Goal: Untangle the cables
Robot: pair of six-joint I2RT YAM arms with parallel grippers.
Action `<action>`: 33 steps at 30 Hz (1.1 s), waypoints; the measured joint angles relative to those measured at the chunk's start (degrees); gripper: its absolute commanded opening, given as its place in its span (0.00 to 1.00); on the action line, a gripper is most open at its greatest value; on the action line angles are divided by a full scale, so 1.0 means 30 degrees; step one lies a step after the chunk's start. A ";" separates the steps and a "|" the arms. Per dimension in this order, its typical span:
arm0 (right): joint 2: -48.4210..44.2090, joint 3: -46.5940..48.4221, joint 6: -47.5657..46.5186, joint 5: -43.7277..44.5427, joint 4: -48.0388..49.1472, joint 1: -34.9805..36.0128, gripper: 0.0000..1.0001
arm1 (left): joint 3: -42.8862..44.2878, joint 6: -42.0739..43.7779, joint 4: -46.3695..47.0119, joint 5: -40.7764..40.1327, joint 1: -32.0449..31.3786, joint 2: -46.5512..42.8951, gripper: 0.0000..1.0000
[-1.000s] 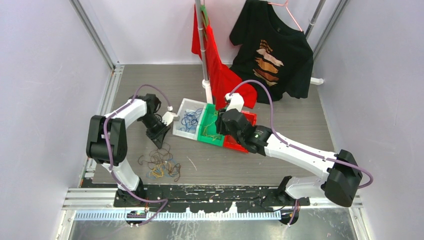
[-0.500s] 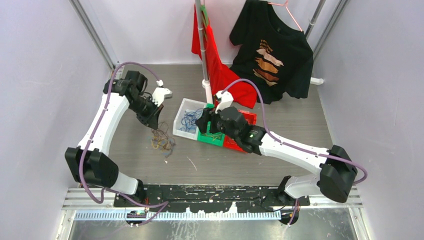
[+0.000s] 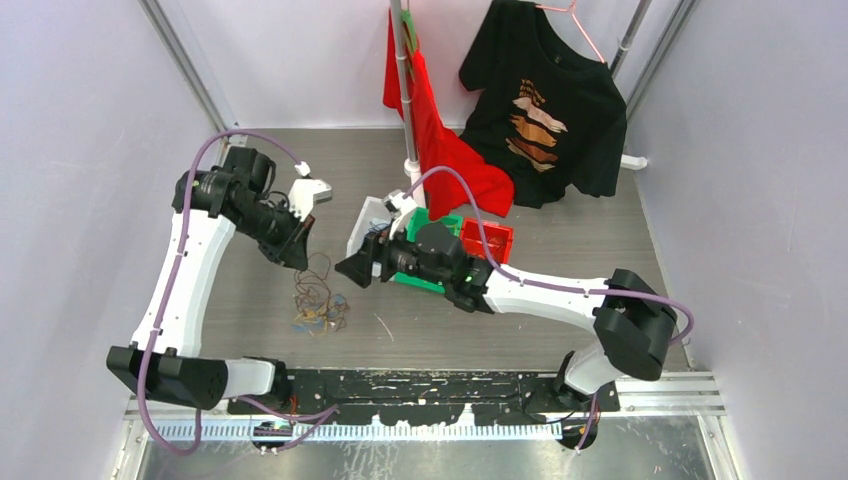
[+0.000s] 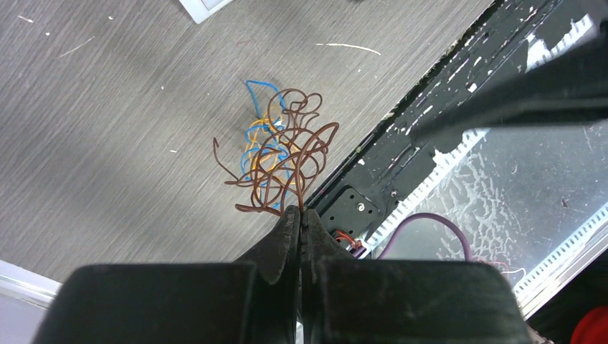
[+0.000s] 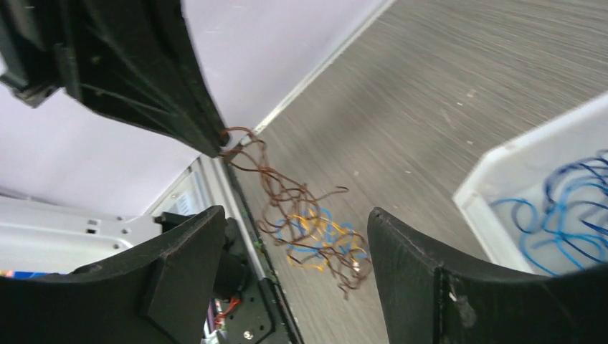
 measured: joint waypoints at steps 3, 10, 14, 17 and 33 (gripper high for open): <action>0.0415 0.0648 -0.0022 -0.0095 0.0415 0.0663 0.77 | 0.0000 -0.0350 -0.0058 0.0051 -0.0007 -0.0189 0.00; 0.1727 0.2390 -0.0335 0.0058 0.0576 0.1508 0.69 | 0.0000 -0.0954 -0.0022 0.0087 -0.0007 -0.0605 0.00; 0.2382 0.2820 -0.0670 0.0903 0.0335 0.1625 0.65 | 0.0408 -0.1042 -0.0117 0.0466 -0.0007 -0.0991 0.00; 0.2667 0.2827 -0.0933 0.1974 -0.0051 0.1712 0.64 | 0.0918 -0.1122 -0.0313 0.0845 -0.0007 -0.1035 0.00; 0.5319 0.3694 -0.1311 0.5370 0.2106 0.3038 0.45 | 0.3009 -0.1268 -0.1107 0.3096 -0.0007 -0.0758 0.00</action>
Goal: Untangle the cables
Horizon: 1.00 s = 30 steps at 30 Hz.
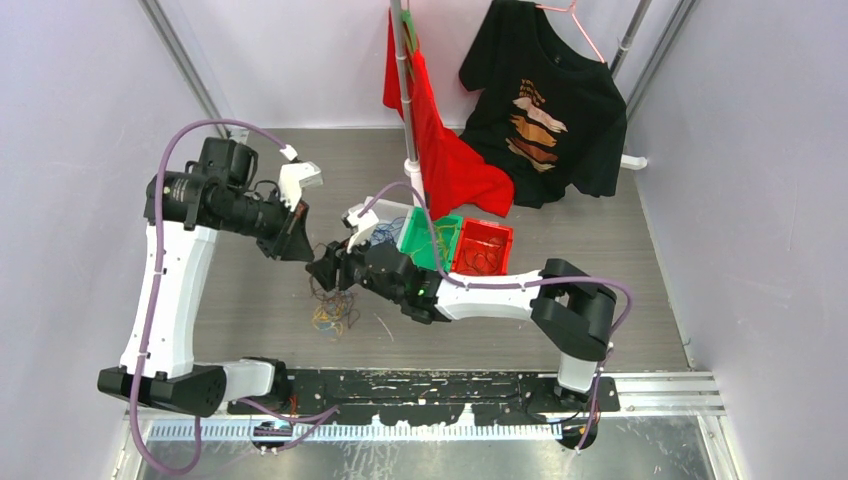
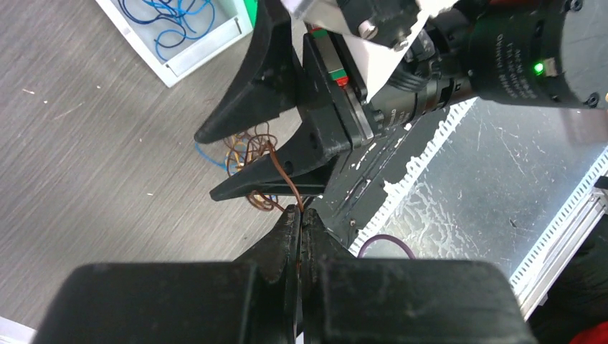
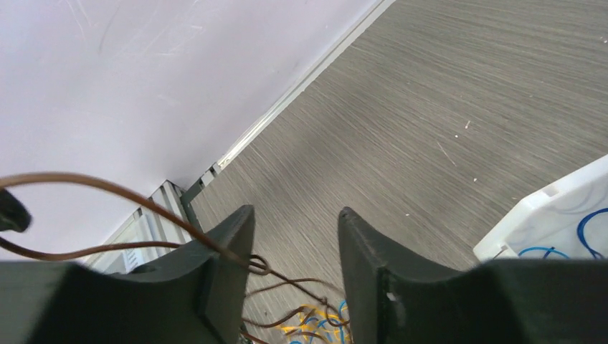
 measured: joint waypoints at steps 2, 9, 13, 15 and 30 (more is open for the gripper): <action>0.0124 -0.0036 -0.0029 0.0219 0.0175 0.0087 0.32 | 0.0233 0.0109 0.0000 0.0058 0.0000 0.0000 0.00; -0.1377 -0.2069 -0.1158 0.2040 0.1319 0.0131 0.29 | 0.0073 0.0474 0.0036 -0.0889 0.0000 -0.0335 0.00; -0.2280 -0.2229 -0.1974 0.2776 0.1406 0.0124 0.51 | 0.0182 0.0481 0.0007 -0.1355 0.0000 -0.0612 0.00; -0.2397 -0.2200 -0.2266 0.3082 0.1559 0.0124 0.52 | 0.0612 0.0481 0.0007 -0.1311 0.0000 -0.0539 0.00; 0.1530 0.1872 -0.3024 0.4116 0.1158 0.1166 0.62 | 0.6506 -0.0393 -0.0007 0.1180 0.0000 0.1872 0.00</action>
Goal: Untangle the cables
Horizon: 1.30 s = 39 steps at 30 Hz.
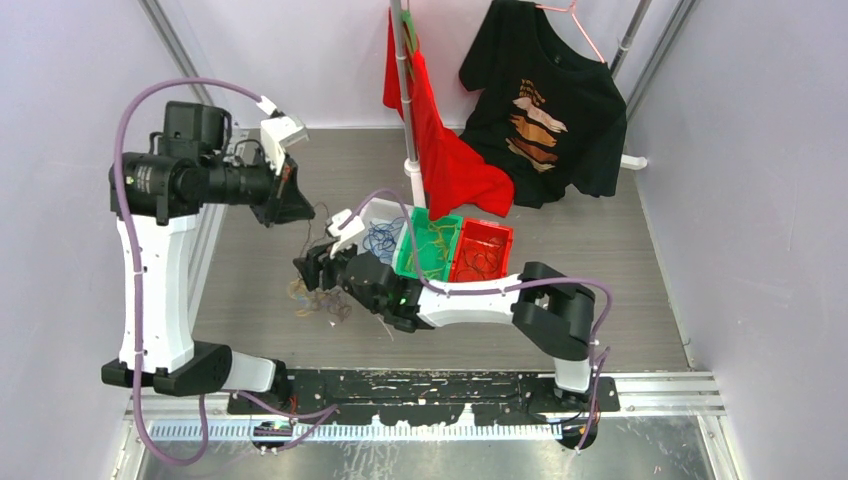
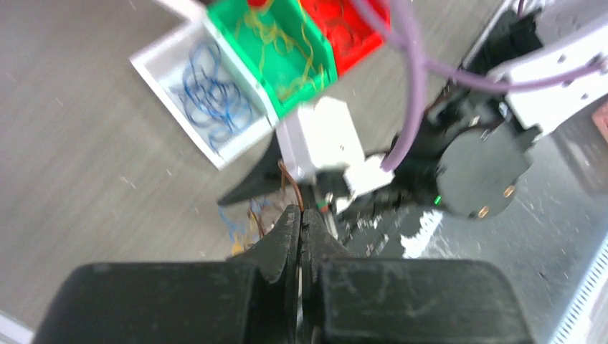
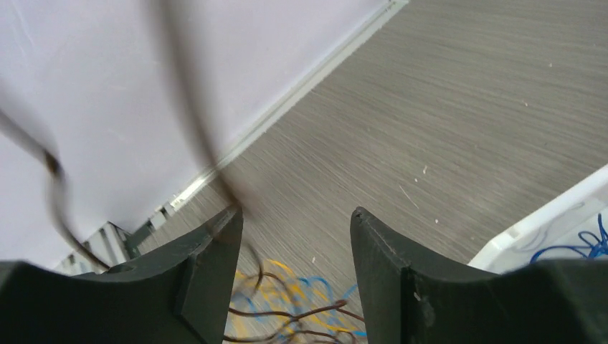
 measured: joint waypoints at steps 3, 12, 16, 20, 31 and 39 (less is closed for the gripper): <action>0.0634 -0.0080 -0.0138 0.0452 0.0080 0.0160 0.63 | 0.2463 -0.0328 0.0000 0.0277 0.0000 0.0714 0.00; 0.0896 -0.1851 -0.0291 0.1523 0.0430 0.0182 0.64 | 0.7657 -0.1647 0.0015 -0.0117 0.0000 0.1290 0.00; 0.0896 -0.2331 -0.0262 0.1588 0.0444 0.0175 0.64 | 0.7519 -0.2280 0.0226 -0.0925 0.0000 0.0444 0.00; 0.0896 -0.3111 -0.0182 0.1596 0.0714 0.0175 0.65 | 0.7133 -0.2841 0.2047 -0.2011 0.0000 -0.0678 0.00; 0.0131 -0.4320 0.0022 0.1013 0.0474 0.0175 0.79 | 0.4809 -0.4109 0.8786 -0.3803 0.0000 -0.4524 0.00; -0.4707 -0.6921 -0.0816 -0.0736 -0.0437 0.0095 0.81 | 0.1413 -0.4546 1.3500 -0.7096 0.0000 -0.5923 0.00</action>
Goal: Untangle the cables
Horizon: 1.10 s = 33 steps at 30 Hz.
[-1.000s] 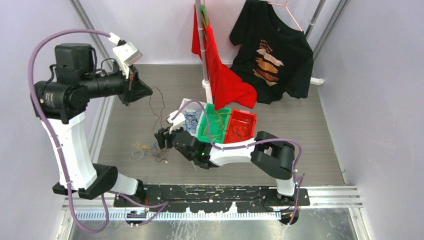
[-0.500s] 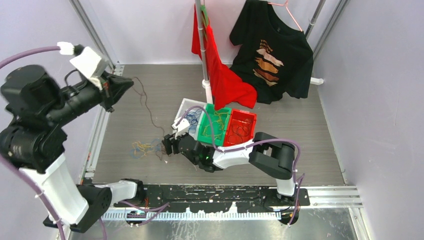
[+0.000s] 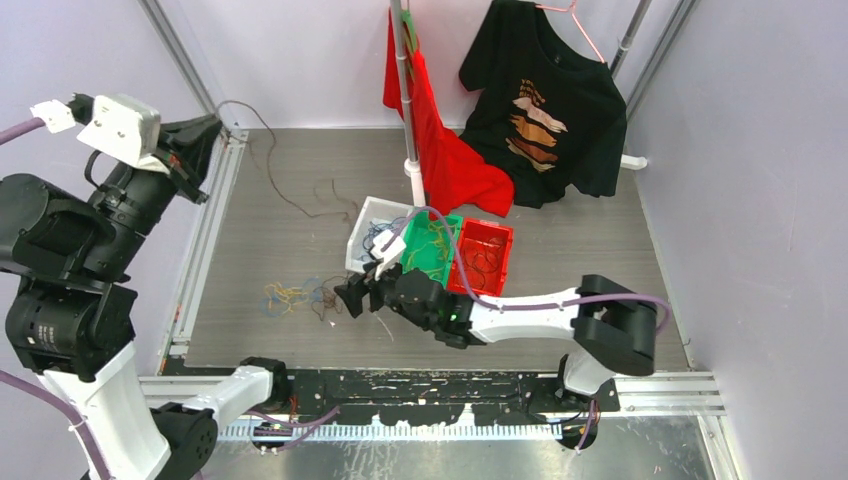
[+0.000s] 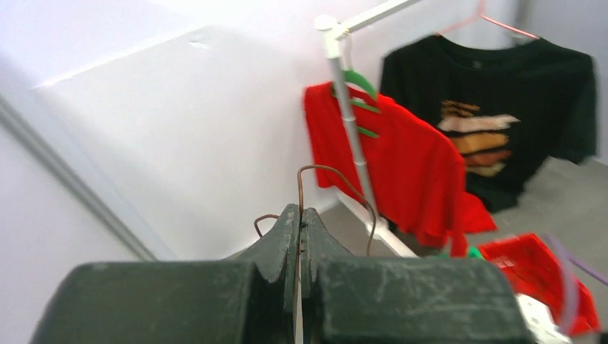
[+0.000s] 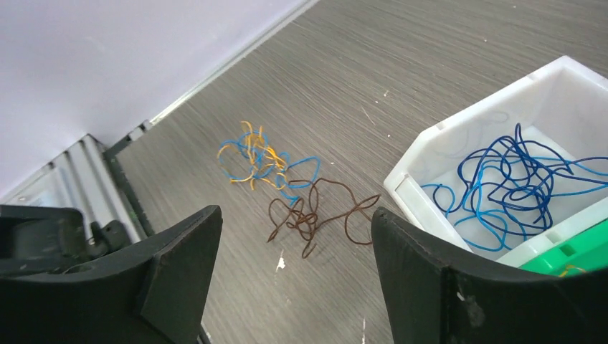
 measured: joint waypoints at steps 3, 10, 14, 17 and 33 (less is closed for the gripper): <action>-0.1406 -0.0933 -0.0022 -0.0597 0.0131 -0.0015 0.81 | -0.0867 -0.0095 0.1923 -0.1923 0.0000 -0.0393 0.00; -0.2718 -0.2499 0.0000 -0.1370 -0.0750 -0.0015 0.81 | 0.1705 -0.0313 0.2710 -0.1749 0.0000 0.0313 0.00; -0.4153 -0.1734 -0.0539 -0.2113 -0.2295 -0.0051 0.84 | 0.0889 -0.0393 0.2361 -0.0619 0.0000 -0.0036 0.00; -0.4823 0.0233 -0.1224 -0.2951 -0.3279 -0.0051 0.87 | 0.0117 -0.0466 0.1821 0.0087 0.0000 -0.0095 0.00; -0.3847 0.7548 -0.4809 -0.5719 -0.5763 -0.0364 0.60 | -0.2506 -0.1887 0.0189 0.2725 0.0000 -0.0627 0.00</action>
